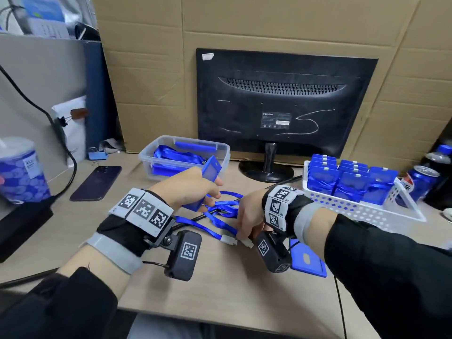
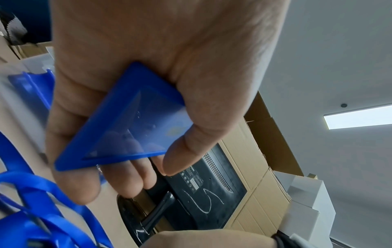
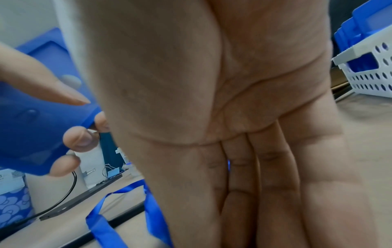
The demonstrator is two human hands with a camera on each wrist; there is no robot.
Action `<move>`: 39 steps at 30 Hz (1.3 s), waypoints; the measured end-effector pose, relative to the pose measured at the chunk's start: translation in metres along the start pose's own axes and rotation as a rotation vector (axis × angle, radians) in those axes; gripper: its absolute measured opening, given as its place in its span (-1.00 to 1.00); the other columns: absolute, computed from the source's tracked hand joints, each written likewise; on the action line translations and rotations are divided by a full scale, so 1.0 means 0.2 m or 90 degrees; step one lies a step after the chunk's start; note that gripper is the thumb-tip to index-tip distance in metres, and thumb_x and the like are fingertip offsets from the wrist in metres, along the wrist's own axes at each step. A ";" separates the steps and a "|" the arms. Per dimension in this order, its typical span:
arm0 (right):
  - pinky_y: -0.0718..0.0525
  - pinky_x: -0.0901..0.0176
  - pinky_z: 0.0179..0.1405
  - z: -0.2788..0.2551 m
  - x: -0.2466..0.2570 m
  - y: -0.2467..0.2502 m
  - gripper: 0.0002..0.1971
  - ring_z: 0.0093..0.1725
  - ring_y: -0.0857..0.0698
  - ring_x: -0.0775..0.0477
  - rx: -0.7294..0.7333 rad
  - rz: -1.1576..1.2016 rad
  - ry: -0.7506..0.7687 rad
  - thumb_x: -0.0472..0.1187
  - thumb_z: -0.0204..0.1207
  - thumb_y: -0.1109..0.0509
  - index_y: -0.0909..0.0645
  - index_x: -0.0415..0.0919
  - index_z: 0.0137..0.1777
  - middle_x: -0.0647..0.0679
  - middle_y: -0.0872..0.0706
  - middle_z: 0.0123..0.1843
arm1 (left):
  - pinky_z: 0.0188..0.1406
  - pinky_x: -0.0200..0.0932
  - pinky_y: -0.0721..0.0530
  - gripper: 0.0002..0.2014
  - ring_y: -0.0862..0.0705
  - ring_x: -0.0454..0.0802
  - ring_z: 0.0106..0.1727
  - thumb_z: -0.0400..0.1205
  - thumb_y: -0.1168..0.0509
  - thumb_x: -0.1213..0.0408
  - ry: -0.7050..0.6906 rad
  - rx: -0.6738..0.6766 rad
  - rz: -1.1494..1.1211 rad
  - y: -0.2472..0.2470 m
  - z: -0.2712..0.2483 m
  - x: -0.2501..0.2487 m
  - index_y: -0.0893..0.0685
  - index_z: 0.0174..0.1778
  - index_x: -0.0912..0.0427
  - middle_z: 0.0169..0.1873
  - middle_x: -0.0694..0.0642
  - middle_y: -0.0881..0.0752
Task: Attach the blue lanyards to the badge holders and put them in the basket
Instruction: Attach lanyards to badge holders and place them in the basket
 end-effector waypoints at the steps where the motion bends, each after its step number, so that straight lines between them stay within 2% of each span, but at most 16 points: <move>1: -0.79 -0.19 0.34 -0.01 0.00 0.00 -0.55 0.09 -0.87 -0.28 0.006 0.018 0.012 0.05 0.46 -0.64 -0.81 -0.26 0.21 -0.22 -0.90 0.09 | 0.13 0.13 -0.83 -0.77 -0.70 -0.02 -0.31 0.68 -0.40 0.46 -0.004 0.005 0.000 0.00 0.00 0.00 -0.69 0.24 0.18 -0.12 0.16 -0.80; 4: -0.86 -0.03 0.08 -0.02 -0.01 0.01 -0.92 -0.18 -0.82 -0.09 0.028 0.236 0.082 -0.31 0.64 -0.50 -0.73 -0.34 0.05 -0.18 -0.86 -0.16 | 0.00 0.05 -0.82 -0.75 -0.71 -0.01 -0.32 0.65 -0.46 0.47 -0.022 0.010 0.013 0.00 0.01 -0.02 -0.69 0.21 0.17 -0.10 0.19 -0.79; 6: -0.87 0.06 -0.13 -0.03 -0.02 0.09 -0.87 -0.32 -0.77 -0.04 -0.041 0.414 0.164 -0.42 0.73 -0.39 -0.58 -0.25 -0.06 -0.11 -0.74 -0.31 | -0.10 -0.02 -0.81 -0.79 -0.73 -0.04 -0.34 0.65 -0.47 0.46 -0.041 0.004 0.015 0.00 0.00 -0.04 -0.70 0.15 0.16 -0.15 0.17 -0.77; 9: -0.88 -0.08 -0.12 -0.10 -0.06 0.26 -0.80 -0.29 -0.73 -0.18 -0.237 0.586 0.274 -0.42 0.72 -0.40 -0.42 -0.21 0.14 -0.18 -0.73 -0.27 | -0.17 -0.08 -0.82 -0.82 -0.81 -0.03 -0.27 0.65 -0.46 0.45 -0.072 -0.008 0.009 0.00 -0.01 -0.09 -0.70 0.10 0.14 -0.20 0.14 -0.81; 11: -0.90 -0.16 -0.12 -0.17 -0.09 0.36 -0.65 -0.30 -0.74 -0.21 -0.336 0.687 0.340 -0.47 0.71 -0.39 -0.34 -0.18 0.32 -0.25 -0.72 -0.21 | 0.05 0.06 -0.87 -0.76 -0.88 0.08 -0.14 0.64 -0.43 0.48 -0.085 -0.007 -0.021 -0.01 -0.01 -0.11 -0.68 0.16 0.14 -0.08 0.27 -0.84; 13: -0.90 -0.08 -0.10 -0.27 -0.11 0.45 -0.71 -0.28 -0.79 -0.17 -0.441 0.714 0.409 -0.51 0.74 -0.29 -0.50 -0.25 0.38 -0.31 -0.71 -0.13 | 0.23 0.17 -0.84 -0.71 -0.91 0.13 -0.04 0.64 -0.41 0.50 -0.100 -0.015 -0.046 -0.01 -0.01 -0.13 -0.64 0.22 0.13 0.02 0.33 -0.83; 16: -0.88 0.05 0.04 -0.40 -0.16 0.59 -0.65 -0.05 -0.90 -0.15 -0.601 0.751 0.479 -0.55 0.78 -0.13 -0.69 -0.33 0.35 -0.26 -0.77 0.04 | 0.19 0.10 -0.84 -0.66 -0.89 0.05 -0.10 0.64 -0.38 0.53 -0.120 -0.030 -0.073 -0.01 0.00 -0.17 -0.61 0.28 0.14 0.03 0.25 -0.81; 18: -0.86 0.02 0.13 -0.49 -0.18 0.66 -0.61 0.09 -0.91 -0.17 -0.686 0.772 0.517 -0.59 0.74 -0.16 -0.68 -0.28 0.38 -0.23 -0.78 0.13 | 0.19 0.10 -0.84 -0.65 -0.88 0.01 -0.10 0.64 -0.39 0.57 -0.134 -0.051 -0.083 0.00 0.00 -0.20 -0.62 0.26 0.13 0.08 0.21 -0.82; 20: -0.86 0.05 0.16 -0.55 -0.20 0.68 -0.63 0.11 -0.91 -0.09 -0.753 0.734 0.510 -0.58 0.67 -0.30 -0.71 -0.27 0.36 -0.24 -0.81 0.14 | 0.18 0.10 -0.84 -0.63 -0.88 0.02 -0.06 0.61 -0.41 0.59 -0.148 -0.067 -0.104 0.01 0.01 -0.22 -0.63 0.26 0.13 0.10 0.19 -0.83; 23: -0.89 -0.03 0.14 -0.53 -0.21 0.65 -0.75 -0.03 -0.93 -0.02 -0.754 0.646 0.429 -0.42 0.60 -0.53 -0.81 -0.26 0.24 -0.23 -0.90 -0.02 | 0.05 0.03 -0.83 -0.58 -0.84 0.06 0.02 0.54 -0.50 0.57 -0.190 -0.082 -0.126 0.01 0.00 -0.25 -0.65 0.25 0.13 0.08 0.15 -0.84; 25: -0.91 -0.13 -0.02 -0.47 -0.21 0.60 -0.90 -0.21 -0.92 -0.08 -0.712 0.582 0.376 -0.22 0.64 -0.57 -0.86 -0.24 0.02 -0.18 -0.89 -0.22 | -0.11 -0.06 -0.75 -0.57 -0.78 0.01 -0.06 0.51 -0.54 0.55 -0.224 -0.096 -0.139 0.00 -0.01 -0.28 -0.66 0.24 0.12 0.00 0.12 -0.83; 28: -0.88 -0.21 -0.23 -0.37 -0.21 0.53 -0.67 -0.32 -0.86 -0.25 -0.657 0.467 0.285 0.01 0.66 -0.52 -0.82 -0.22 -0.23 -0.24 -0.83 -0.33 | -0.16 -0.13 -0.68 -0.59 -0.74 -0.08 -0.18 0.51 -0.54 0.49 -0.252 -0.123 -0.159 0.01 0.01 -0.30 -0.66 0.22 0.09 -0.07 0.07 -0.82; 30: -0.89 -0.07 -0.30 -0.31 -0.21 0.49 -0.67 -0.39 -0.80 -0.17 -0.587 0.425 0.265 0.04 0.65 -0.51 -0.84 -0.17 -0.25 -0.24 -0.83 -0.33 | -0.15 -0.13 -0.69 -0.61 -0.74 -0.15 -0.27 0.53 -0.56 0.45 -0.261 -0.129 -0.163 0.00 0.03 -0.31 -0.66 0.21 0.08 -0.10 0.05 -0.84; 33: -0.83 0.08 -0.33 -0.25 -0.20 0.46 -0.68 -0.45 -0.70 0.08 -0.519 0.367 0.266 0.04 0.66 -0.45 -0.87 -0.03 -0.27 -0.02 -0.76 -0.40 | -0.09 -0.11 -0.76 -0.63 -0.83 -0.07 -0.12 0.55 -0.58 0.37 -0.273 -0.138 -0.136 -0.02 0.08 -0.32 -0.66 0.22 0.05 -0.10 0.02 -0.88; 37: -0.80 0.12 -0.32 -0.19 -0.21 0.44 -0.63 -0.39 -0.72 0.08 -0.485 0.335 0.259 0.09 0.69 -0.40 -0.88 -0.02 -0.26 0.04 -0.76 -0.38 | -0.07 -0.08 -0.81 -0.68 -0.81 -0.09 -0.20 0.60 -0.54 0.31 -0.274 -0.158 -0.133 -0.05 0.14 -0.32 -0.66 0.23 0.06 -0.28 0.00 -0.87; 39: -0.73 0.21 -0.37 -0.16 -0.23 0.43 -0.65 -0.40 -0.71 0.12 -0.476 0.333 0.252 0.05 0.69 -0.42 -0.88 -0.01 -0.27 0.10 -0.74 -0.43 | -0.01 -0.03 -0.86 -0.71 -0.86 0.02 -0.12 0.61 -0.54 0.28 -0.264 -0.170 -0.139 -0.06 0.17 -0.31 -0.67 0.21 0.05 -0.31 0.01 -0.86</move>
Point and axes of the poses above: each hand's wrist, its own z-axis towards the middle knuckle, its own y-axis out of the back of the hand, x = y × z, the point moved 7 cm from there along z, towards the middle knuckle
